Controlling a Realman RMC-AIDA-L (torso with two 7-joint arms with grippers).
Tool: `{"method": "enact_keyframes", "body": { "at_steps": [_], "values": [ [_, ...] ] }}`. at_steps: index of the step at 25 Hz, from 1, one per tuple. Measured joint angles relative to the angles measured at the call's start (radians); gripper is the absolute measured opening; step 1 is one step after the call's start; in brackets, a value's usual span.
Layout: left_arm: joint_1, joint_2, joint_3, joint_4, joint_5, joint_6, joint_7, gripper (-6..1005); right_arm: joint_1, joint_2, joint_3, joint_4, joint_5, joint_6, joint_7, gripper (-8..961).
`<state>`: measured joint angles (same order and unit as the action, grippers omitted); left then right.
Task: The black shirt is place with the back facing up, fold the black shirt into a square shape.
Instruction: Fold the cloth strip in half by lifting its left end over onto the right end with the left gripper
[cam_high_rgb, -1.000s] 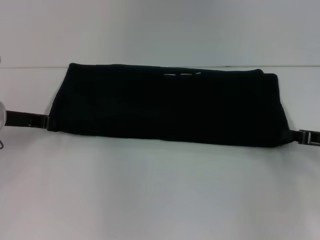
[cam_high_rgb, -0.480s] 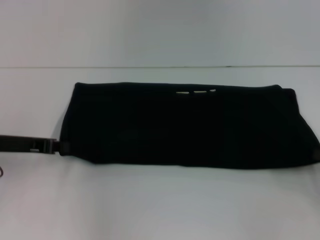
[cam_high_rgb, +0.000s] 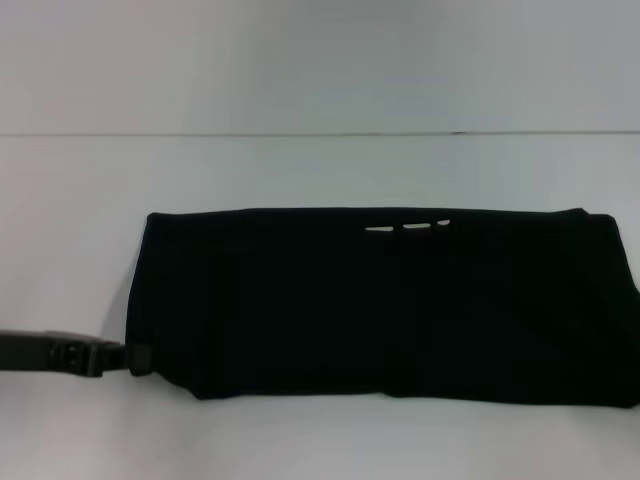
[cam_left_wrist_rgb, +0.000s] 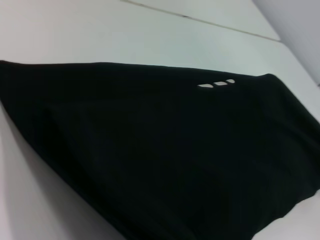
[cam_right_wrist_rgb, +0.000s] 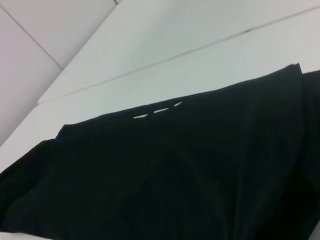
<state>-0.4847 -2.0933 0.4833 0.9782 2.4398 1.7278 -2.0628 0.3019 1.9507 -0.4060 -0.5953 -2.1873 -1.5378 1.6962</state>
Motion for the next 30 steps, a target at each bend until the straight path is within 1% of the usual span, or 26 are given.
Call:
{"method": "enact_keyframes", "body": {
  "at_steps": [4,7,12,16,20,23,25,26,28,30],
  "values": [
    [0.011,0.005,-0.035,-0.011,0.004,0.049,0.024,0,-0.024,0.003,0.001,0.000,-0.006,-0.011,-0.004,109],
    [0.019,0.007,-0.057,-0.015,0.005,0.060,0.035,0,-0.033,0.004,0.000,0.001,-0.007,-0.014,-0.006,119],
    [0.019,0.009,-0.058,-0.030,0.011,0.064,0.038,1,-0.035,0.002,-0.007,0.007,-0.008,-0.017,-0.001,135],
    [0.003,0.020,-0.058,-0.068,0.024,0.073,0.038,12,-0.029,-0.006,-0.003,0.010,-0.009,-0.036,0.005,148],
    [-0.003,0.022,-0.060,-0.074,0.036,0.077,0.036,35,-0.028,-0.010,0.049,0.002,-0.010,-0.052,0.025,161],
    [-0.006,0.026,-0.066,-0.061,0.037,0.071,0.030,52,-0.029,-0.023,0.114,0.000,-0.009,-0.063,0.032,171],
    [-0.012,0.032,-0.073,-0.051,0.037,0.071,0.027,63,-0.026,-0.033,0.155,-0.001,-0.007,-0.086,0.034,177],
    [-0.020,0.040,-0.085,-0.039,0.035,0.070,0.025,69,-0.023,-0.038,0.170,-0.002,-0.006,-0.093,0.036,259],
    [-0.037,0.052,-0.109,-0.033,0.030,0.065,0.025,155,-0.012,-0.045,0.197,-0.012,-0.003,-0.104,0.046,423],
    [-0.083,0.076,-0.166,-0.049,0.025,0.049,0.023,240,0.009,-0.047,0.221,-0.031,0.001,-0.105,0.066,523]
  ]
}}
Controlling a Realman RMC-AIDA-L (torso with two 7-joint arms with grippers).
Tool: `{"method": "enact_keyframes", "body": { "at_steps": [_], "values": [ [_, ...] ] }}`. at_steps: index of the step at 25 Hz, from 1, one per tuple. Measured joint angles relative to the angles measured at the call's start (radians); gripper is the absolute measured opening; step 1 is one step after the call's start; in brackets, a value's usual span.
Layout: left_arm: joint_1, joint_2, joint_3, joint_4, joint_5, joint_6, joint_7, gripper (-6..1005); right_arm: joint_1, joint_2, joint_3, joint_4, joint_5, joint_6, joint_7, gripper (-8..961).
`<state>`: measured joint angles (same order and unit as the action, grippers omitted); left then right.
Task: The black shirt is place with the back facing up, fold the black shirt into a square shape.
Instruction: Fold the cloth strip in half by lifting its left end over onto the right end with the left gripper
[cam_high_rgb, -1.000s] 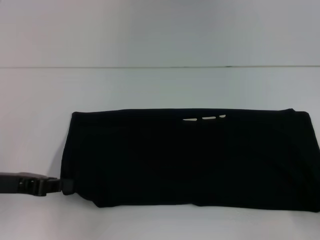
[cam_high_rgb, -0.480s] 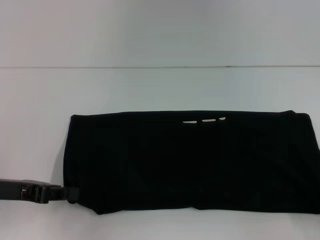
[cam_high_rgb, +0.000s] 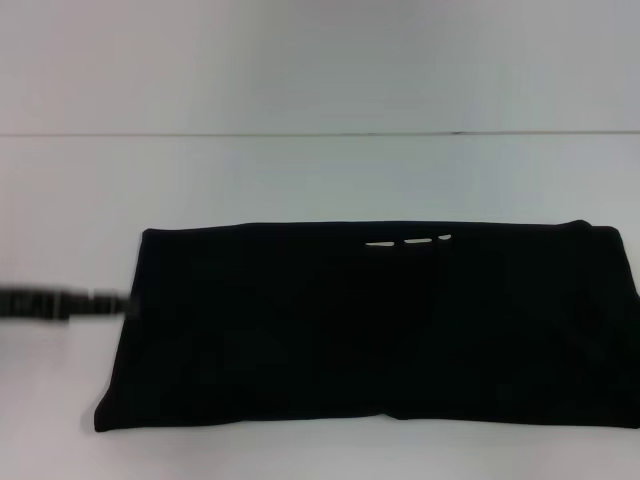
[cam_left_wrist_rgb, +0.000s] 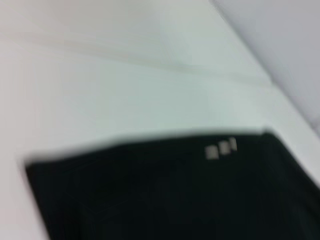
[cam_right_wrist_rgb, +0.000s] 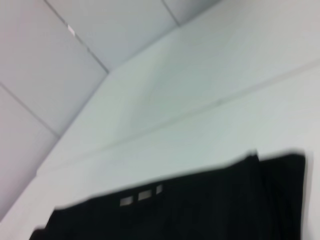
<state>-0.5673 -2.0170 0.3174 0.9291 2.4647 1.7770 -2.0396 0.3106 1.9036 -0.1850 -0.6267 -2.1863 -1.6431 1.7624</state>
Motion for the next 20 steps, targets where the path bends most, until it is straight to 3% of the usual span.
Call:
{"method": "enact_keyframes", "body": {
  "at_steps": [3,6,9,13,20],
  "values": [
    [-0.072,0.029,-0.045,-0.074,-0.001,-0.077,-0.021,361,0.048,0.002,0.024,-0.019,0.001,0.032,0.044,673],
    [-0.130,0.044,-0.013,-0.145,0.010,-0.242,-0.090,479,0.118,0.006,0.021,-0.017,0.000,0.087,0.102,744],
    [-0.153,0.040,0.091,-0.167,0.022,-0.409,-0.190,753,0.191,0.010,-0.002,-0.010,-0.017,0.139,0.143,791],
    [-0.160,0.028,0.222,-0.182,0.056,-0.560,-0.291,803,0.263,0.018,-0.085,-0.008,-0.034,0.226,0.202,788],
    [-0.167,0.017,0.246,-0.227,0.073,-0.613,-0.312,890,0.335,0.048,-0.165,-0.007,-0.033,0.359,0.206,783]
  ]
}}
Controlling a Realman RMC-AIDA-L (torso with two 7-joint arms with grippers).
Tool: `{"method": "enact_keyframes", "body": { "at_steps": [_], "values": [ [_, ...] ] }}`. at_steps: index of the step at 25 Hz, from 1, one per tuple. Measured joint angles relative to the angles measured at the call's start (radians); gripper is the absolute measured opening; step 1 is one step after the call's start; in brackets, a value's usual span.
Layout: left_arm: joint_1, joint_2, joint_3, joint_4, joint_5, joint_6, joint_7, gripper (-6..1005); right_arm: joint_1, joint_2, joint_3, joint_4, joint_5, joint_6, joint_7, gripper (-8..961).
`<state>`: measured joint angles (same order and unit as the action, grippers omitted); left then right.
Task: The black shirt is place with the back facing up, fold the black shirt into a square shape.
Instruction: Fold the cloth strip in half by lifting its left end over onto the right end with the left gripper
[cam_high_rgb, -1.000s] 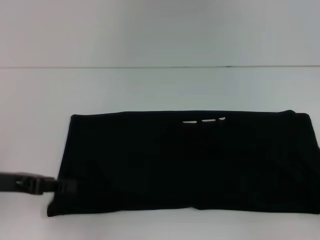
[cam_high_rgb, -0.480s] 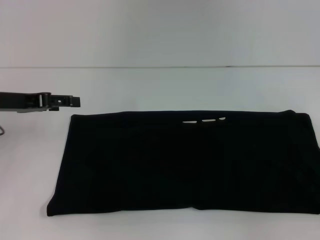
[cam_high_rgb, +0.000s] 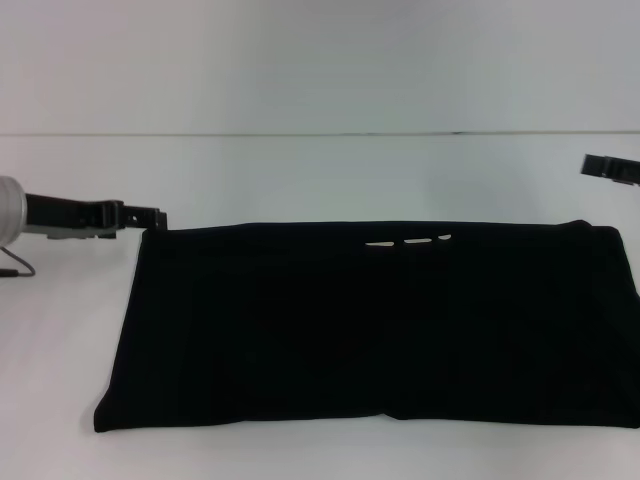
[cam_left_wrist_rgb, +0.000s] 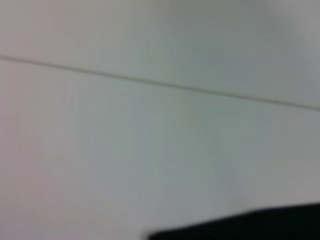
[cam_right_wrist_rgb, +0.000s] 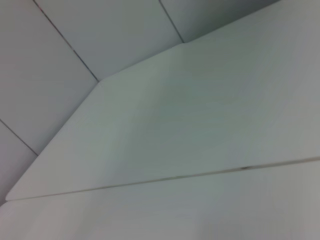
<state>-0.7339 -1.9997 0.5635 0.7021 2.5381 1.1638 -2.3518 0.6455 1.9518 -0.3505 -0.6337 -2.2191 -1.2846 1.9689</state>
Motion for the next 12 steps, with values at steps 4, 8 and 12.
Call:
{"method": "enact_keyframes", "body": {
  "at_steps": [4,8,12],
  "values": [
    [0.001,-0.005,0.031,-0.003,0.001,0.036,0.000,891,0.015,0.011,-0.021,0.000,0.002,0.044,-0.005,781],
    [0.004,-0.012,0.066,-0.004,0.001,0.053,-0.001,891,0.019,0.015,-0.027,0.013,0.004,0.080,-0.011,783],
    [0.006,-0.019,0.083,-0.005,0.001,0.046,-0.001,891,0.021,0.016,-0.032,0.034,0.005,0.102,-0.020,781]
  ]
}}
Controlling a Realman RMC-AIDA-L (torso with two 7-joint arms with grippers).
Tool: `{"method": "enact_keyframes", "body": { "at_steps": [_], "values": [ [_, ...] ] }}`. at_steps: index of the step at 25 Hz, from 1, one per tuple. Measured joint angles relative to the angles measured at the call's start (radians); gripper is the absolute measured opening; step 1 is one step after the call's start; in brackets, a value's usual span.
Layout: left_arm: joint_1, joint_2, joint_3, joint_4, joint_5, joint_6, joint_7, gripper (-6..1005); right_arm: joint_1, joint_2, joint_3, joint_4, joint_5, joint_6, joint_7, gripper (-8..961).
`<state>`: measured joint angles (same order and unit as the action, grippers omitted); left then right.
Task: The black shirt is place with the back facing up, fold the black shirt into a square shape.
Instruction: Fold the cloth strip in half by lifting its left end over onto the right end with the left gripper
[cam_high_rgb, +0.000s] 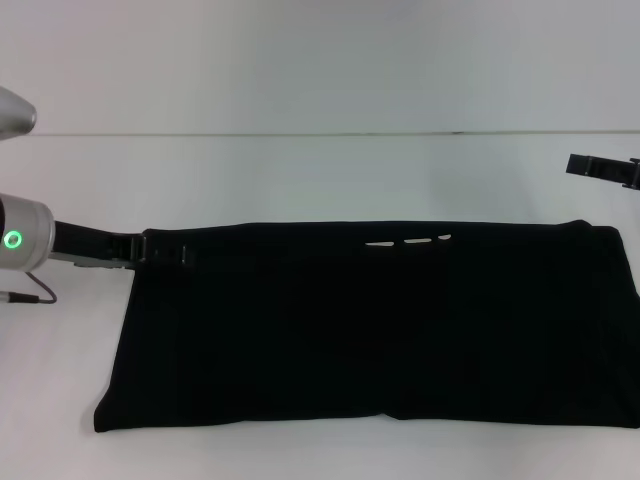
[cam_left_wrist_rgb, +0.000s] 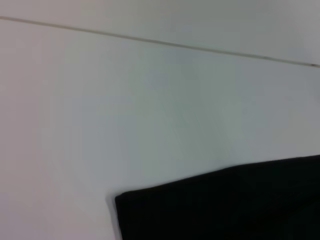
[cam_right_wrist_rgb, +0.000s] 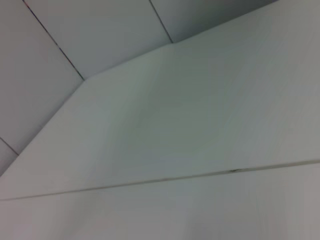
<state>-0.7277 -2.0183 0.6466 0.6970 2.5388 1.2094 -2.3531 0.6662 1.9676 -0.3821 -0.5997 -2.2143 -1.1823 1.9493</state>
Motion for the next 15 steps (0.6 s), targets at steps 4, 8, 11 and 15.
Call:
{"method": "enact_keyframes", "body": {
  "at_steps": [4,8,11,15],
  "values": [
    [0.000,-0.003,0.011,-0.002,0.002,-0.010,0.000,890,-0.002,0.001,-0.005,0.007,0.001,0.006,-0.007,779],
    [0.001,-0.004,0.012,-0.002,0.003,-0.033,-0.001,890,-0.002,0.002,-0.007,0.009,0.001,0.006,-0.007,779],
    [0.001,-0.005,0.014,-0.005,0.004,-0.035,-0.001,890,-0.002,0.002,-0.007,0.009,0.001,0.007,-0.007,778],
    [0.001,-0.010,0.043,-0.013,0.007,-0.037,-0.001,890,-0.002,0.002,-0.008,0.009,0.001,0.007,-0.007,778]
  ]
}}
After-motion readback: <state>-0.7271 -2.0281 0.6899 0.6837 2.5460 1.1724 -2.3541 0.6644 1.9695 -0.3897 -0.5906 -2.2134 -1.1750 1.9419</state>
